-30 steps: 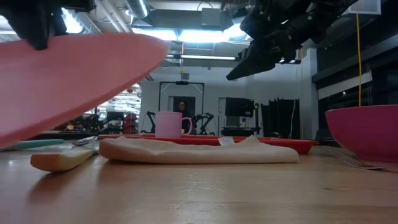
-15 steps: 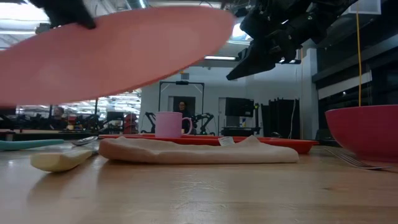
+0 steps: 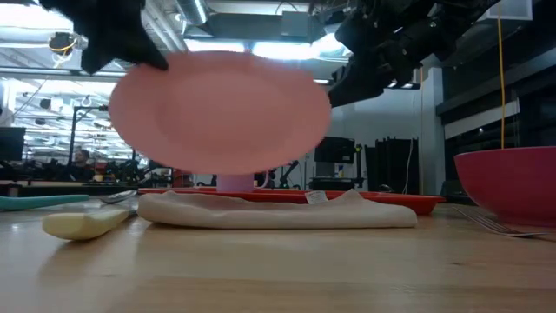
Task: Set up tray
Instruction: Put the pink plate on the red serving tray to the bottom of the purple mug
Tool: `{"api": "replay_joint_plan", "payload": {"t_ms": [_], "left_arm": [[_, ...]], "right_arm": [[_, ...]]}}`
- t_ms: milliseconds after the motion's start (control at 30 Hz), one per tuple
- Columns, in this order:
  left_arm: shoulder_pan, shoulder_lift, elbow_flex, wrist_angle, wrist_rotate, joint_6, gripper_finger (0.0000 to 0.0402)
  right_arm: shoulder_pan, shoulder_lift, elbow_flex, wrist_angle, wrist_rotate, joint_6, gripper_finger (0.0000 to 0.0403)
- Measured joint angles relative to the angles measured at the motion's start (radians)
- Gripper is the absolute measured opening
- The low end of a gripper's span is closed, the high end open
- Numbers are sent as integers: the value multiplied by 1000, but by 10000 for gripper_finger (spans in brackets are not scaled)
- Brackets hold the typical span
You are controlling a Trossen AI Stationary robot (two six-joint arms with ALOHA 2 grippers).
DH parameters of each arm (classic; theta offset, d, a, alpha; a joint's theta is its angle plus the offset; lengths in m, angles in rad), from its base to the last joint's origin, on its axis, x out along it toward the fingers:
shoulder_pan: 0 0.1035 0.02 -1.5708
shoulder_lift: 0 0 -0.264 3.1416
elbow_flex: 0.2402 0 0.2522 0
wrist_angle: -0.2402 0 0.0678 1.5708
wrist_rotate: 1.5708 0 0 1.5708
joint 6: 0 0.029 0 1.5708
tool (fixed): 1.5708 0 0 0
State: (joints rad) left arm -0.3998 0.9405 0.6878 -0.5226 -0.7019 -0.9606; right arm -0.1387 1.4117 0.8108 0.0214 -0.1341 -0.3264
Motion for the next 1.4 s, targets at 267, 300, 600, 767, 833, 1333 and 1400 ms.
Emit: {"api": "replay_joint_plan", "payload": {"t_ms": [267,300,600,767,833,1333,1400], "left_arm": [[196,-36,-58,85,102,65,2],[223,-49,-58,121,143,97,2],[440,-84,-57,191,346,186,2],[546,-75,-57,240,439,264,2],[587,-74,-59,228,481,266,2],[812,-48,-183,367,626,245,2],[830,-36,-220,396,659,218,2]], "right_arm": [[0,-1,0,42,-1,0,10],[0,-1,0,41,-1,0,10],[0,-1,0,41,-2,-16,10],[0,-1,0,41,-2,-16,10],[0,-1,0,41,2,-18,10],[-11,-146,0,63,96,-118,10],[-21,-159,1,70,93,-120,10]]}}
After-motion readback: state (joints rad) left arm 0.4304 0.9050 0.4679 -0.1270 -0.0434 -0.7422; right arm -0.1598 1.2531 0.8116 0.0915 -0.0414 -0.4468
